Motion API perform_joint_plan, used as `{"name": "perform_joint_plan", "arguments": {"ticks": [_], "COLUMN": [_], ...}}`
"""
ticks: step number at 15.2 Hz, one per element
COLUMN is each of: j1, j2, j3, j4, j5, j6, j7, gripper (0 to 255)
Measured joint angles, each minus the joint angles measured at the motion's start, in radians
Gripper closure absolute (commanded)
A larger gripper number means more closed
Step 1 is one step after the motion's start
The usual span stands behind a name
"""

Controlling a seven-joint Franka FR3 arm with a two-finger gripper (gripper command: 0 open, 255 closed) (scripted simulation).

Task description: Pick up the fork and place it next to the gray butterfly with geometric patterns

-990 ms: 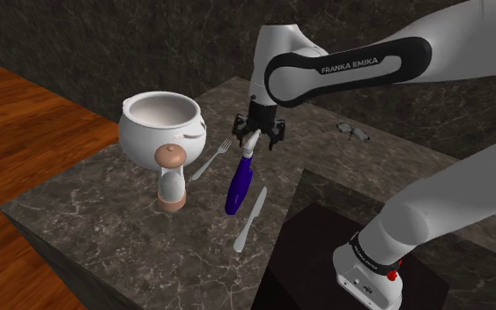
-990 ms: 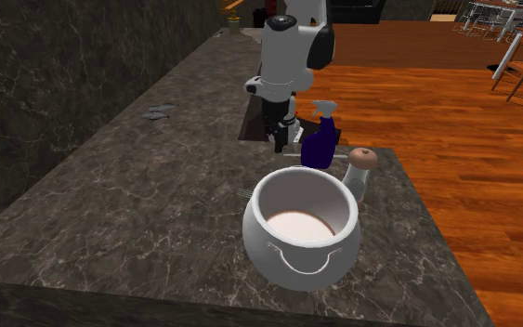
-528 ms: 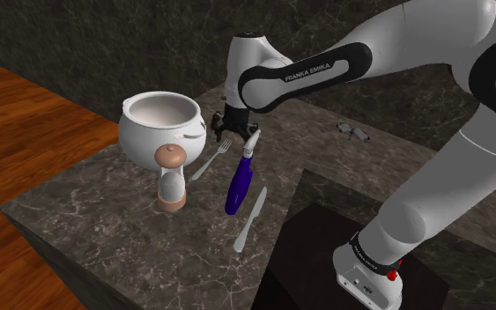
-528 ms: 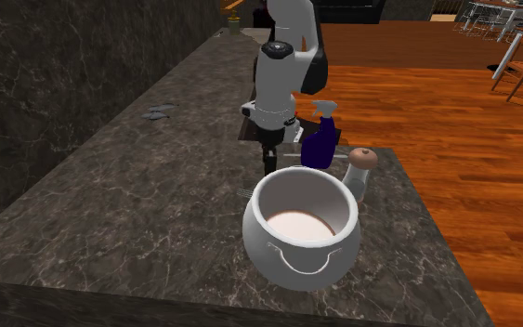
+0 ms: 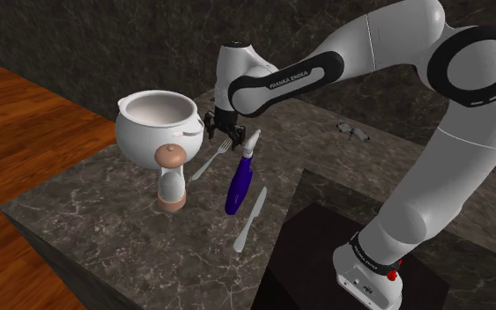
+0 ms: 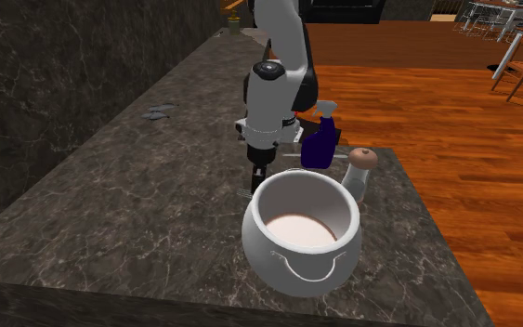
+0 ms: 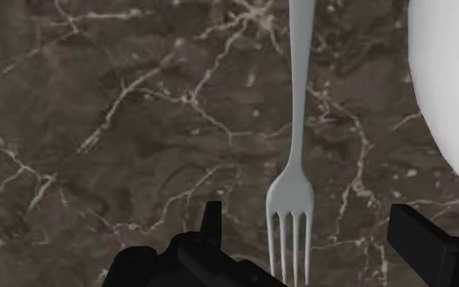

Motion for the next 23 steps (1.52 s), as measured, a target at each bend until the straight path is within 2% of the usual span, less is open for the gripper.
{"name": "perform_joint_plan", "arguments": {"ticks": [4,10,11,23], "j1": [0.007,0.008,0.009,0.008], "j2": [0.048,0.052,0.052,0.038], "j3": [-0.012,-0.013,-0.013,-0.008], "j4": [-0.008,-0.013,-0.014,-0.010], "j5": [-0.033,-0.035,-0.035,-0.026], "j6": [0.042,0.050,0.051,0.032], "j7": [0.023,0.025,0.024,0.019], "gripper": [0,0,255,255]}}
